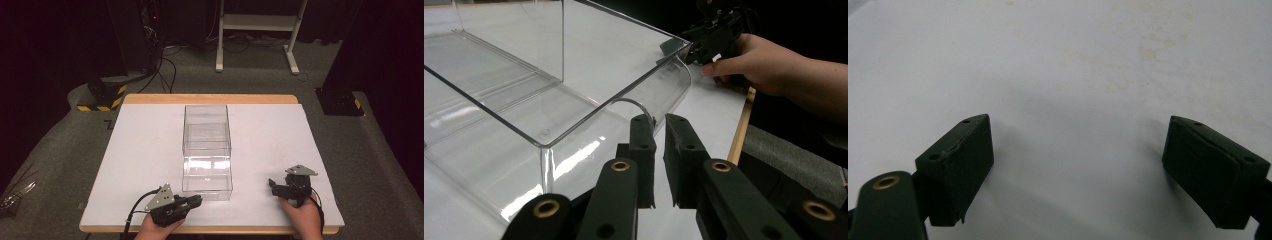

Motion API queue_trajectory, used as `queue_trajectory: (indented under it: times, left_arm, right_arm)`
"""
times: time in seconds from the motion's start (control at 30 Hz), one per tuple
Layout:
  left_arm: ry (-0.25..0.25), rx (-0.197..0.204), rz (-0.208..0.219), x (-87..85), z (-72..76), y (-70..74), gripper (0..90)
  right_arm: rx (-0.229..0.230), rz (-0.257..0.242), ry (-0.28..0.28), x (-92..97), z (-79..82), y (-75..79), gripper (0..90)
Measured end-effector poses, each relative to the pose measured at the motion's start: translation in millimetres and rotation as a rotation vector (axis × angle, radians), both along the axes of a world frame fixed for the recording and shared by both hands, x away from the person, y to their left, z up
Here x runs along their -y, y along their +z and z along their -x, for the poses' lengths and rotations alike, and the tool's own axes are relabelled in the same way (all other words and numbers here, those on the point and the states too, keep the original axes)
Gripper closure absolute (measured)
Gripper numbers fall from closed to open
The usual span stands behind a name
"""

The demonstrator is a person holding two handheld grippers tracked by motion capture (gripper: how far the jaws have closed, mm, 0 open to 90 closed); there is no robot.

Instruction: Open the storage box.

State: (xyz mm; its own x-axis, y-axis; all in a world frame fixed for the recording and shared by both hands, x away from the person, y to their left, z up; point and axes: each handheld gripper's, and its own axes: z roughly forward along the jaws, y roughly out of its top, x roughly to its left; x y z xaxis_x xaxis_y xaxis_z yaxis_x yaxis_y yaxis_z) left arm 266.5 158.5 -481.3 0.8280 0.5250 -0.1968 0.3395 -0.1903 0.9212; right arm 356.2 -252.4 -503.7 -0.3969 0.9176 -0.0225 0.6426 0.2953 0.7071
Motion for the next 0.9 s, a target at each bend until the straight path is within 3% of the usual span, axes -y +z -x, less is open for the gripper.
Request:
queue_trajectory:
  times: [0.23,0.33,0.6,0.83,0.9]
  left_arm:
    - [0.036,0.02,0.027,-7.4,3.9,5.7,71.5]
    - [0.038,0.032,0.015,-10.6,5.8,7.0,69.1]
    - [0.054,0.052,0.071,-16.2,6.0,16.5,68.8]
    - [0.072,0.082,0.077,-20.9,2.8,21.7,68.2]
    - [0.078,0.077,0.1,-24.5,0.9,23.5,68.1]
  right_arm:
    - [0.0,0.0,0.0,0.0,0.0,0.0,13.1]
    - [0.0,0.0,0.0,0.0,0.0,0.0,13.1]
    - [0.0,0.0,0.001,0.1,-0.1,0.0,13.1]
    - [-0.001,-0.001,-0.001,0.0,0.0,0.0,13.1]
    - [0.0,0.0,0.0,0.0,0.0,0.0,13.1]
